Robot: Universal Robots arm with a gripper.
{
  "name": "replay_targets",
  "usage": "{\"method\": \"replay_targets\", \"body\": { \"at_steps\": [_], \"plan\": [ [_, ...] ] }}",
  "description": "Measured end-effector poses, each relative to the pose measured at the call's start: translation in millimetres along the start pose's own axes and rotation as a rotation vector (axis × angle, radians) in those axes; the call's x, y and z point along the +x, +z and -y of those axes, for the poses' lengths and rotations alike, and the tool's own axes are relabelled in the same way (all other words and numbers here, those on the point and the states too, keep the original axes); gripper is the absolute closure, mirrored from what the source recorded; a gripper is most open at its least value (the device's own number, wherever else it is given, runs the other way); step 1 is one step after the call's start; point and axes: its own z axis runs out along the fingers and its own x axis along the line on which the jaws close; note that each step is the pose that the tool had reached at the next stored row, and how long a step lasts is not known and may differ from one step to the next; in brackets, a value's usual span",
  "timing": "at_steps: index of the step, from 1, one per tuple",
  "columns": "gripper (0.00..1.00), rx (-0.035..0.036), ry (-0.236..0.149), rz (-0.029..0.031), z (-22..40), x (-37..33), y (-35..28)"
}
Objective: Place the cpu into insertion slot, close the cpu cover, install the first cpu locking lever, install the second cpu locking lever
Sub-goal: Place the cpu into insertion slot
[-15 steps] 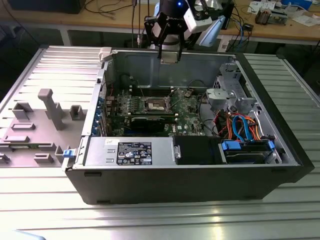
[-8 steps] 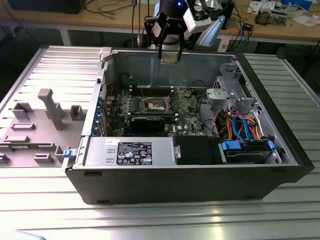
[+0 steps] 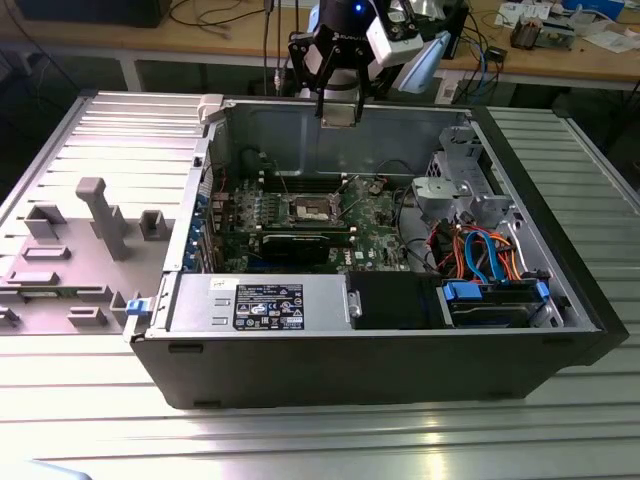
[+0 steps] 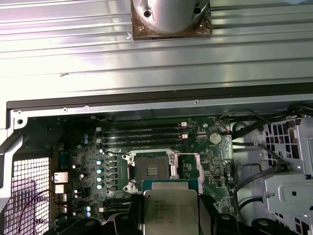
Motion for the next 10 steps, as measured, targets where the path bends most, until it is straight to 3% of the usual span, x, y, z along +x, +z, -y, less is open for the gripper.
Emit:
{"method": "replay_targets", "body": {
  "at_steps": [10],
  "plan": [
    [0.46,-0.0004,0.049,0.0043,2.0,-0.2,0.3]
  ]
}}
